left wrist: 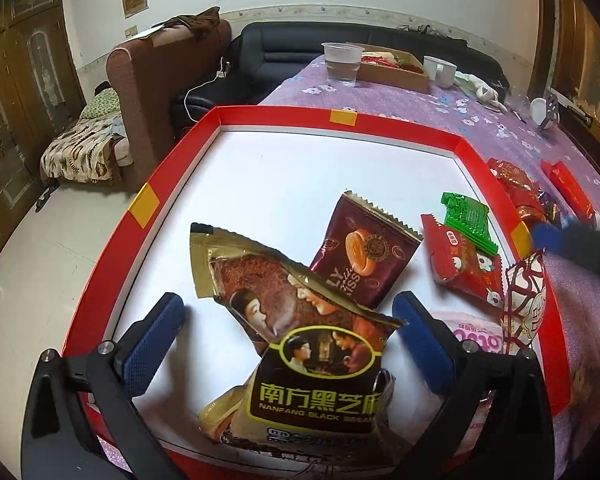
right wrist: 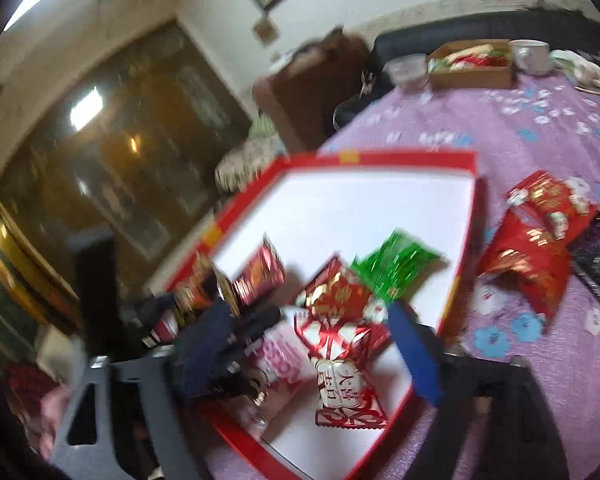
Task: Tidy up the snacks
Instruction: 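Lower the sesame bag into the tray and open the left gripper while the right releases the heart packet, then grasp the pink packet on the cloth with the right gripper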
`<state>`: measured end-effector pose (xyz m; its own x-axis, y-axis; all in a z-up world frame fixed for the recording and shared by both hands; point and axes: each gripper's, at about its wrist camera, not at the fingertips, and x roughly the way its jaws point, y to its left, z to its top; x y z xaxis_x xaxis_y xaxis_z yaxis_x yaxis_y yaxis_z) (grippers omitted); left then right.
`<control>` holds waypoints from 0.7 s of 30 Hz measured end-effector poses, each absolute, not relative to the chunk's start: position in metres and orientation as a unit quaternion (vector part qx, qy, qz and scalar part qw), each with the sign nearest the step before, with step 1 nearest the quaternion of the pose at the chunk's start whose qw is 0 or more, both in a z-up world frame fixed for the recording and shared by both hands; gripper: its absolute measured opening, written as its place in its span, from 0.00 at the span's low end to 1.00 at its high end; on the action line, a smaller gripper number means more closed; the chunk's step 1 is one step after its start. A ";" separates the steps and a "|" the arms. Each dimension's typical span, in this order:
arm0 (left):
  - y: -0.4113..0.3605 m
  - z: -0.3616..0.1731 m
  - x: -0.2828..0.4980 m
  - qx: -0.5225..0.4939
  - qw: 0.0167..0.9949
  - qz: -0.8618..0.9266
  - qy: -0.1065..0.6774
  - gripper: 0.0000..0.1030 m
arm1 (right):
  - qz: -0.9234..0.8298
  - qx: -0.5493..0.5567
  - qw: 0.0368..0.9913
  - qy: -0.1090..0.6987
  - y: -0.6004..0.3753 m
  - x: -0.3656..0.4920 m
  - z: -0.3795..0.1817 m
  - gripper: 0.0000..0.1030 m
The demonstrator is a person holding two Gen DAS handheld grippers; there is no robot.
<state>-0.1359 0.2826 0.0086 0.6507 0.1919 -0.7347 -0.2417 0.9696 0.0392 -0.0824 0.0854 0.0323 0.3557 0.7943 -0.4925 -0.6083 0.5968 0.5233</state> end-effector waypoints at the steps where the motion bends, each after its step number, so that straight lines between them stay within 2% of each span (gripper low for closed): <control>1: 0.283 0.009 -0.136 -0.031 0.908 0.119 0.400 1.00 | 0.432 0.142 0.818 0.354 0.076 -0.083 0.037 0.83; 6: 0.282 0.009 -0.136 -0.031 0.908 0.120 0.400 1.00 | 0.434 0.196 0.821 0.314 0.036 -0.079 0.049 0.83; 21: 0.280 0.014 -0.155 -0.039 0.900 0.160 0.404 1.00 | 0.222 0.313 0.870 0.309 -0.135 -0.033 0.039 0.86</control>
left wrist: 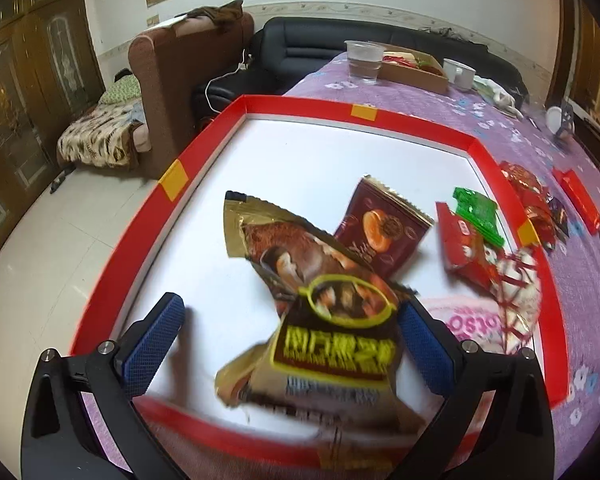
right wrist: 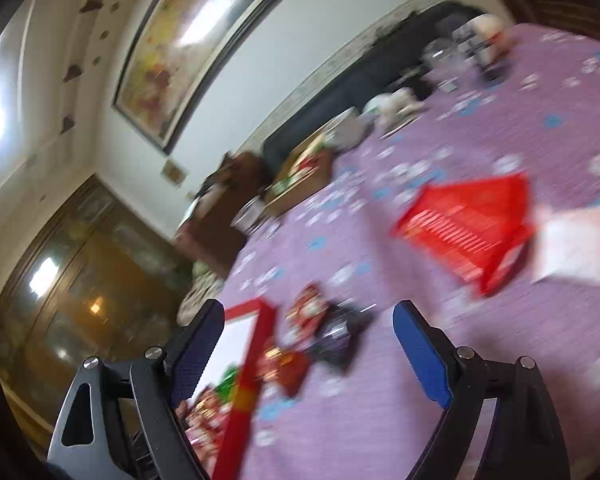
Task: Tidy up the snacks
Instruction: 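Grasp the pink packet on the cloth with the right gripper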
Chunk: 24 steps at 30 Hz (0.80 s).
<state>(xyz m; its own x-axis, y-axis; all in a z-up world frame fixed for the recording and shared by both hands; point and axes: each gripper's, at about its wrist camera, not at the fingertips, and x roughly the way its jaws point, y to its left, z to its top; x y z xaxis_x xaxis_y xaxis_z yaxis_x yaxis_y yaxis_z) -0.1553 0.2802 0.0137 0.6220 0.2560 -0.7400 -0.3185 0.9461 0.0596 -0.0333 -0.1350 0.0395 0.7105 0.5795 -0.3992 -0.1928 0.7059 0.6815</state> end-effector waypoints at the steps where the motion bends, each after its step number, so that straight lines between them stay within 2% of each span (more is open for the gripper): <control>1: 0.276 0.017 -0.159 -0.027 0.902 0.164 0.399 1.00 | 0.209 0.322 0.871 0.306 -0.148 -0.031 0.039 0.86; 10: 0.226 0.081 -0.173 0.071 0.937 0.155 0.305 1.00 | 0.121 0.404 0.854 0.303 -0.236 -0.019 0.024 0.86; 20: 0.148 0.071 -0.118 0.135 0.925 0.049 0.351 1.00 | 0.065 0.412 0.849 0.325 -0.248 -0.010 0.007 0.87; 24: 0.124 0.072 -0.113 0.119 0.920 0.026 0.372 1.00 | 0.061 0.420 0.844 0.328 -0.251 -0.008 0.004 0.87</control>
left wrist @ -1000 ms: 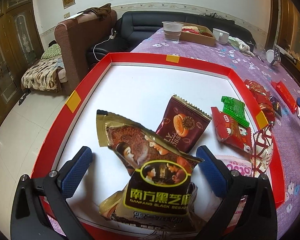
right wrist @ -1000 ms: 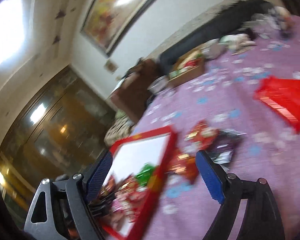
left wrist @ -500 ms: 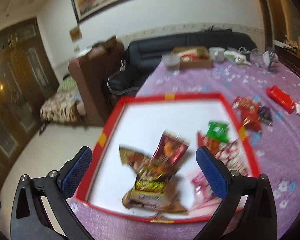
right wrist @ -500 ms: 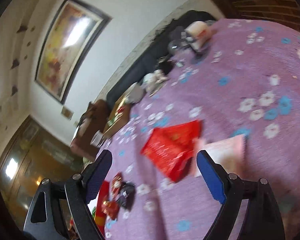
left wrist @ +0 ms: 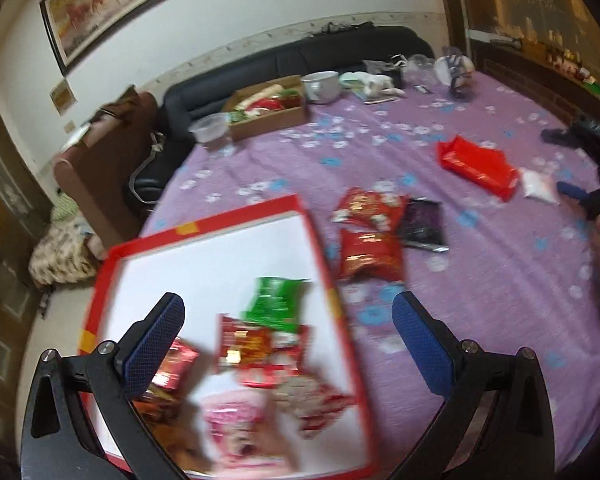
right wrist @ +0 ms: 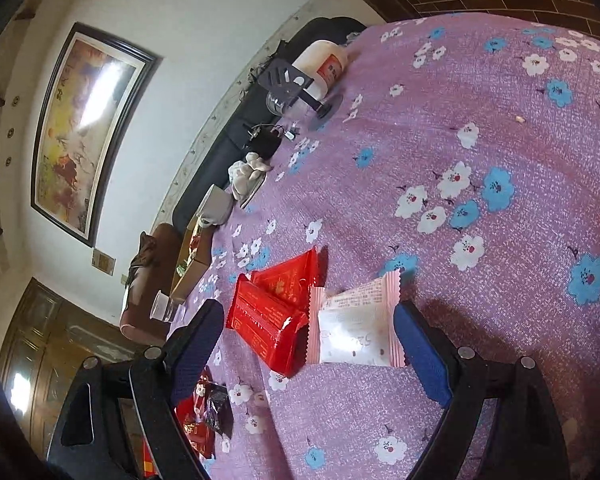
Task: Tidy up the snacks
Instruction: 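Grasp the pink packet on the cloth with the right gripper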
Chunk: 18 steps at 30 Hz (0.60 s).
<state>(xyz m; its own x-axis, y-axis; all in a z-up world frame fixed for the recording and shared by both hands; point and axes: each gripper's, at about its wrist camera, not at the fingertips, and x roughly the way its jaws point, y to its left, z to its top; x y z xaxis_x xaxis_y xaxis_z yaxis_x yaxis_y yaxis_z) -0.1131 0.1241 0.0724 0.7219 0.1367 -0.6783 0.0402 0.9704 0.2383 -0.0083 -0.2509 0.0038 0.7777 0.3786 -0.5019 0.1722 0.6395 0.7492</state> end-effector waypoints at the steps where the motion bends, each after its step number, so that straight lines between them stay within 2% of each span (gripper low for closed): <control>1: 0.118 0.073 -0.116 0.115 0.922 0.014 0.369 1.00 | 0.058 0.423 0.843 0.327 -0.252 -0.008 0.003 0.87; 9: 0.071 0.060 -0.113 0.170 0.911 -0.041 0.374 1.00 | 0.040 0.408 0.845 0.345 -0.250 -0.004 -0.002 0.86; 13: 0.084 0.063 -0.097 0.169 0.907 -0.028 0.385 1.00 | 0.034 0.374 0.858 0.351 -0.242 0.000 0.000 0.86; 18: 0.113 0.063 -0.091 0.156 0.908 -0.010 0.388 1.00 | 0.012 0.278 0.887 0.369 -0.219 0.005 0.005 0.86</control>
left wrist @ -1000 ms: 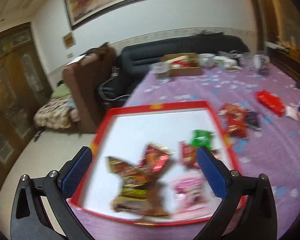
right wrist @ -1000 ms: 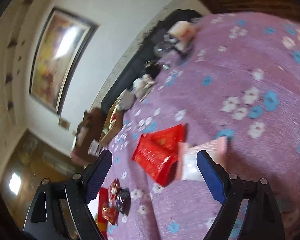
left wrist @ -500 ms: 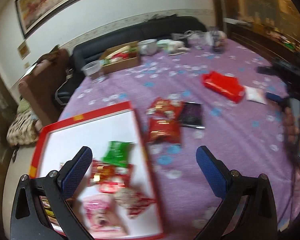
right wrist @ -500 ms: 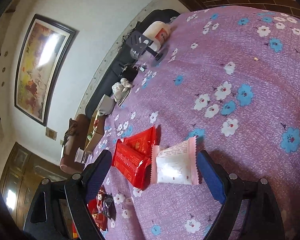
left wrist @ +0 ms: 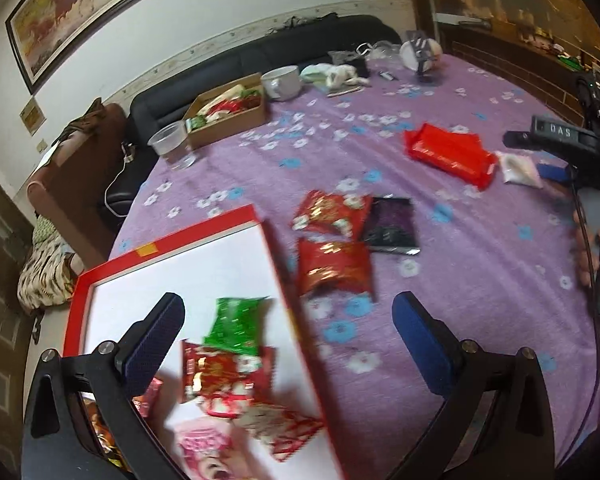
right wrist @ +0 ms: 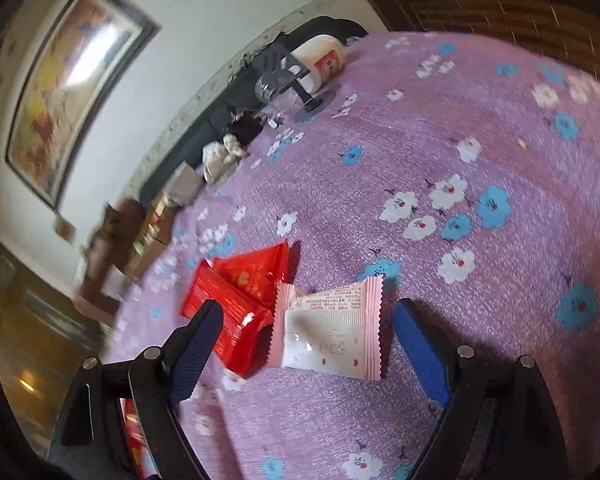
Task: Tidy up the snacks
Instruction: 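Grasp the pink packet on the cloth with the right gripper, then grasp a red packet with the left gripper while the right lifts the pink packet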
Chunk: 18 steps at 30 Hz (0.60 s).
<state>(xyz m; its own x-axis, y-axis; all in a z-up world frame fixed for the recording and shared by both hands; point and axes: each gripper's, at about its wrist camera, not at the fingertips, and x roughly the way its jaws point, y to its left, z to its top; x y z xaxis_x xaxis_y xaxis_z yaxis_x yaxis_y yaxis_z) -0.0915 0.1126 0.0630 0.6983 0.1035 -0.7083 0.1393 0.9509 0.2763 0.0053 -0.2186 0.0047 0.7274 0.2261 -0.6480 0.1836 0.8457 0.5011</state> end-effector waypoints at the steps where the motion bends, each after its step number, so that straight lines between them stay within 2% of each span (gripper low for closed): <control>1: 0.116 0.061 -0.090 0.156 0.907 -0.007 0.391 1.00 | 0.005 0.251 0.893 0.374 -0.212 0.007 0.006 0.86; 4: 0.126 0.058 -0.087 0.149 0.904 -0.010 0.400 1.00 | -0.024 0.181 0.905 0.384 -0.195 0.012 0.006 0.83; 7: 0.127 0.057 -0.080 0.144 0.903 -0.017 0.405 1.00 | -0.037 0.164 0.905 0.390 -0.192 0.013 0.005 0.79; 11: 0.117 0.054 -0.066 0.138 0.896 -0.039 0.421 1.00 | -0.067 0.147 0.904 0.395 -0.193 0.011 0.005 0.60; 14: 0.104 0.053 -0.053 0.151 0.891 -0.048 0.426 1.00 | -0.077 0.130 0.904 0.400 -0.190 0.012 0.006 0.55; 18: 0.092 0.044 -0.028 0.182 0.877 -0.058 0.441 1.00 | -0.078 0.124 0.904 0.402 -0.191 0.012 0.006 0.54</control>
